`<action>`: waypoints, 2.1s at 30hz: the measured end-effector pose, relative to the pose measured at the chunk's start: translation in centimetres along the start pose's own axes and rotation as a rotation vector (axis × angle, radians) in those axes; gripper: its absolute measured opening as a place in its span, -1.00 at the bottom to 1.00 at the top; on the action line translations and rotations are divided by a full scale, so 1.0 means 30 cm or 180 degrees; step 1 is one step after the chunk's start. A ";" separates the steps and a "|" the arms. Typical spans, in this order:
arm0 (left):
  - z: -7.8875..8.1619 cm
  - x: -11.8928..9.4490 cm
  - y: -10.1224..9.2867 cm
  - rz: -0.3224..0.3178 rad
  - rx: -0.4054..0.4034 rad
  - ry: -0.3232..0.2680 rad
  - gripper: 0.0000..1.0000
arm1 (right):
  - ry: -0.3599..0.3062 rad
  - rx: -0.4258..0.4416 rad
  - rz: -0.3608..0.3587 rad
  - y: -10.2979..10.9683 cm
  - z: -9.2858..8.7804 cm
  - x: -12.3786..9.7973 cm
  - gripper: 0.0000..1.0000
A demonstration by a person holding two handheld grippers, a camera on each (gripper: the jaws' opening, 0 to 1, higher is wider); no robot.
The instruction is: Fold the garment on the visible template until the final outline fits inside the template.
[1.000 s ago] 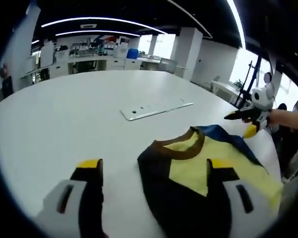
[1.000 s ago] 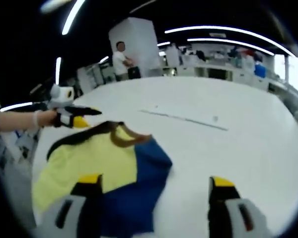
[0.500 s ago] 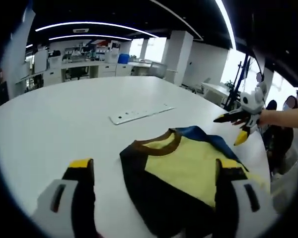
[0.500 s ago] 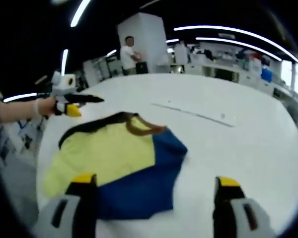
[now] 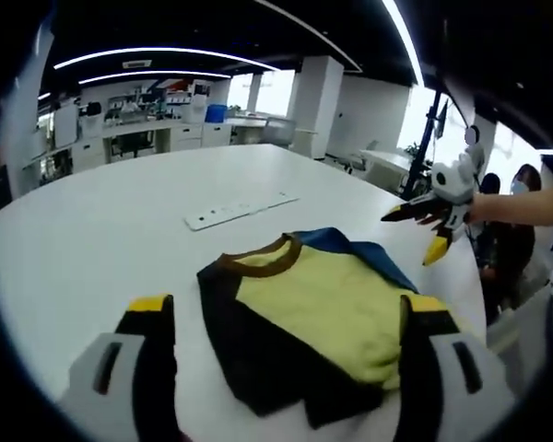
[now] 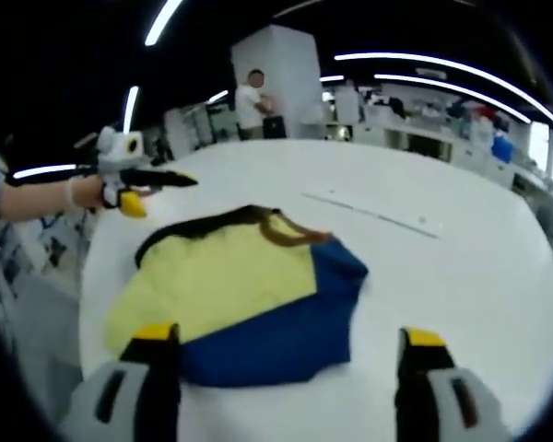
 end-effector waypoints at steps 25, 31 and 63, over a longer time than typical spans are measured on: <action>-0.046 -0.173 -0.149 0.0047 0.0168 -0.0032 0.92 | 0.0180 -0.0492 0.0087 0.130 -0.088 -0.040 0.79; -0.066 -0.193 -0.159 0.0049 0.0160 -0.0011 0.89 | 0.0238 -0.0901 0.0122 0.177 -0.114 -0.039 0.29; -0.150 -0.256 -0.216 0.0026 -0.0010 0.0014 0.85 | 0.0327 -0.3414 0.0262 0.438 -0.243 0.042 -0.67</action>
Point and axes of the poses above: the point that each gripper's makers call its tool centre point, and the gripper's own axes: x roughly forward along the fingers, y roughly to its left, z roughly out of its top, the point moved 1 cm from there along -x, roughly backward along the fingers, and after that the axes turned 7 degrees about x, right-handed, at the moved point
